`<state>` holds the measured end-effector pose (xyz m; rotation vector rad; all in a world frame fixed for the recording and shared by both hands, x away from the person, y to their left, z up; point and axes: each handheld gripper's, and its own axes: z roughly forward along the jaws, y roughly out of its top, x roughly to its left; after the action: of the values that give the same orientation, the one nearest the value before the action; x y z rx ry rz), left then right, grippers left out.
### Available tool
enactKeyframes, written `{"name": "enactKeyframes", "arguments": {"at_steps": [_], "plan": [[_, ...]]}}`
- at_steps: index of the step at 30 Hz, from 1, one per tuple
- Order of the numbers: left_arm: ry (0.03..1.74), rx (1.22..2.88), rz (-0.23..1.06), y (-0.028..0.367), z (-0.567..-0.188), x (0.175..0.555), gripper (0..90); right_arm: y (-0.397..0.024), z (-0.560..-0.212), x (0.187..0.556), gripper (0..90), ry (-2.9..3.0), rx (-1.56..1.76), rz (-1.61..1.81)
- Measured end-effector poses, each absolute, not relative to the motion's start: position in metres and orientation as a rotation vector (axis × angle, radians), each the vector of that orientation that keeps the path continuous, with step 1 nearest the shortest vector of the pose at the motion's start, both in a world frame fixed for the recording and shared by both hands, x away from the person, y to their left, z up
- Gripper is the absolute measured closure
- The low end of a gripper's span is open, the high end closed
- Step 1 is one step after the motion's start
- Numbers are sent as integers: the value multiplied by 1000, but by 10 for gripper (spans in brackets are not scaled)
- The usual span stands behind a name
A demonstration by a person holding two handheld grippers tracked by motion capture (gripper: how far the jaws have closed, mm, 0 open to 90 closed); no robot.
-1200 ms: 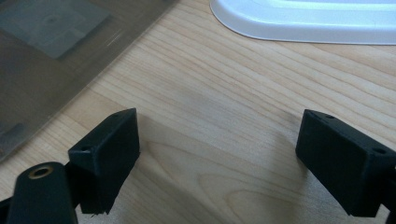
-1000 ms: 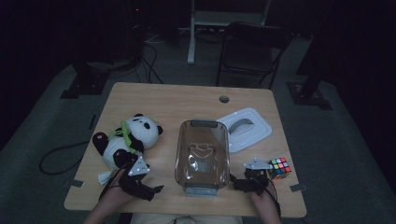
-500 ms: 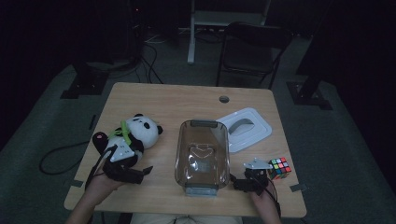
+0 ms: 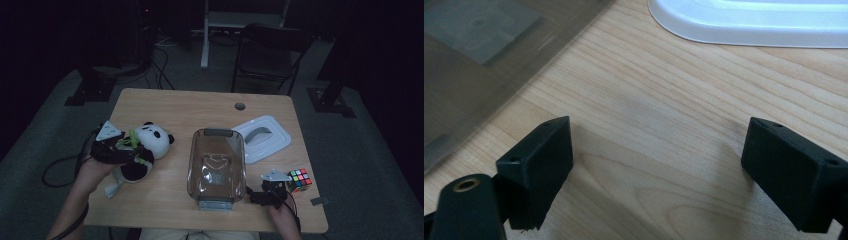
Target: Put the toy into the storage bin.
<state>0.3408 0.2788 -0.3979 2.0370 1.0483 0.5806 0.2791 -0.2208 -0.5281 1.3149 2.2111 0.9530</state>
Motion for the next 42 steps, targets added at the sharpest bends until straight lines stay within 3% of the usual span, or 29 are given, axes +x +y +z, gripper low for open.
{"name": "enactKeyframes", "arguments": {"at_steps": [5,7,9,25,32,37,42], "plan": [[1108,2052,546,281,-413,358,156,-221,-528,279,127,2212,1313,952],[1133,2053,550,283,-419,363,212,-221,-528,279,127,2212,1313,952],[1153,2053,525,284,-425,366,213,-221,-528,279,127,2212,1313,952],[1196,2111,584,275,-433,359,322,-221,-528,279,127,2211,1313,951],[1156,2122,671,274,-439,356,670,-220,-528,279,132,2209,1309,953],[1156,2054,688,278,-435,352,715,-219,-526,278,133,2233,1305,970],[1152,1979,614,283,-430,349,729,-213,-519,276,133,2240,1286,1062]]}}
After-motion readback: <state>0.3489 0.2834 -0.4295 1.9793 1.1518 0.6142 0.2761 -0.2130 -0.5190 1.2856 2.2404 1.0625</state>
